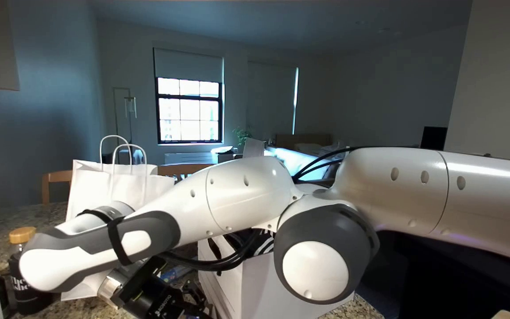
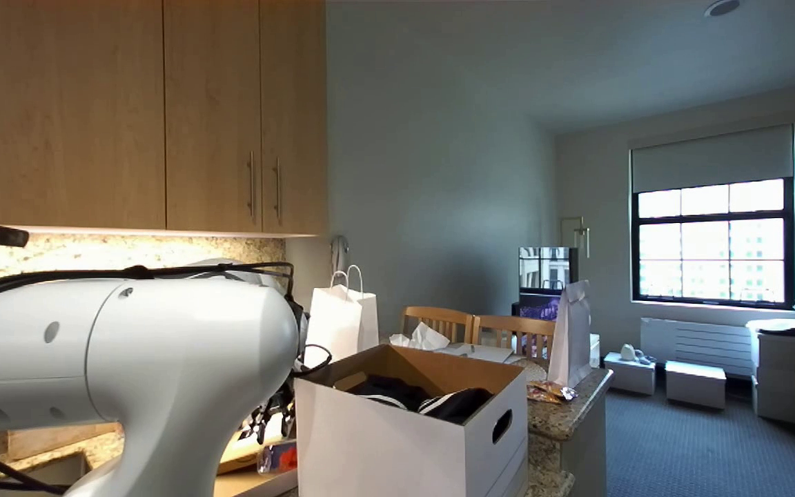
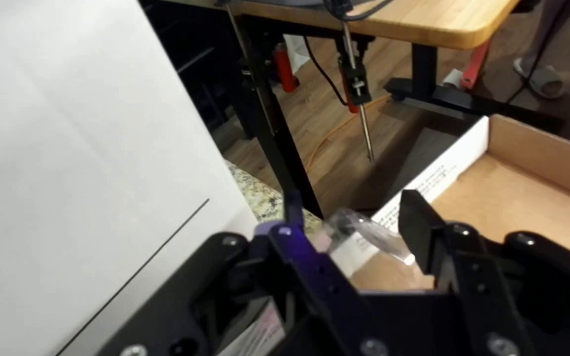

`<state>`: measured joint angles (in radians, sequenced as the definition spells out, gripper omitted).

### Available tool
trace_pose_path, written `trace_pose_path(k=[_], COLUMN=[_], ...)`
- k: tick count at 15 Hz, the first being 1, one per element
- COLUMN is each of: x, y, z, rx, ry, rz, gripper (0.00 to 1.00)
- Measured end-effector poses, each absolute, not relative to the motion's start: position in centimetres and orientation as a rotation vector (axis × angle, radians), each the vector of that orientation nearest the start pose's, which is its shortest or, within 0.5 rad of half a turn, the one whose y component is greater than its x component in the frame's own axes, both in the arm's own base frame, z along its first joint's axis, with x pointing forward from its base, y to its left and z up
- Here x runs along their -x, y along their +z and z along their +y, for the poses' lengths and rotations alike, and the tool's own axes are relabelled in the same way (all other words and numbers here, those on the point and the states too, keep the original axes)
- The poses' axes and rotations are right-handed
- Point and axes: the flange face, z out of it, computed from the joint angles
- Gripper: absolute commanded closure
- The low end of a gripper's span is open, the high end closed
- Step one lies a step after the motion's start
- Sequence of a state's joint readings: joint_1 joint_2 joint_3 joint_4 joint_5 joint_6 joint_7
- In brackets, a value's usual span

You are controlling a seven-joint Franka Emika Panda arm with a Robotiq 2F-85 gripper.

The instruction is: Put the water bottles into the box

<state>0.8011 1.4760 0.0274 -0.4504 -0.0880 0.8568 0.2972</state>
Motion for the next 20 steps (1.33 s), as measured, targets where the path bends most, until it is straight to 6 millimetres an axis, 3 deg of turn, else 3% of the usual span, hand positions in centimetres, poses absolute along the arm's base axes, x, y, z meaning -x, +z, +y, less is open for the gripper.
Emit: trace_pose_path(k=[3,7,11,15,20], x=[-47.5,-48.4,-48.1,-48.0,-51.2], y=[10.4,10.2,10.1,11.3,12.7], z=[47.9,48.0,48.1,49.5,49.8], rx=[-2.365,-2.429,-2.391,-2.406,-2.573], ry=[-1.065,-1.011,-0.972,-0.847,-0.685], rz=[0.445,0.328,0.372,0.381,0.191], gripper=[0.01,0.0,0.0,0.0,0.0])
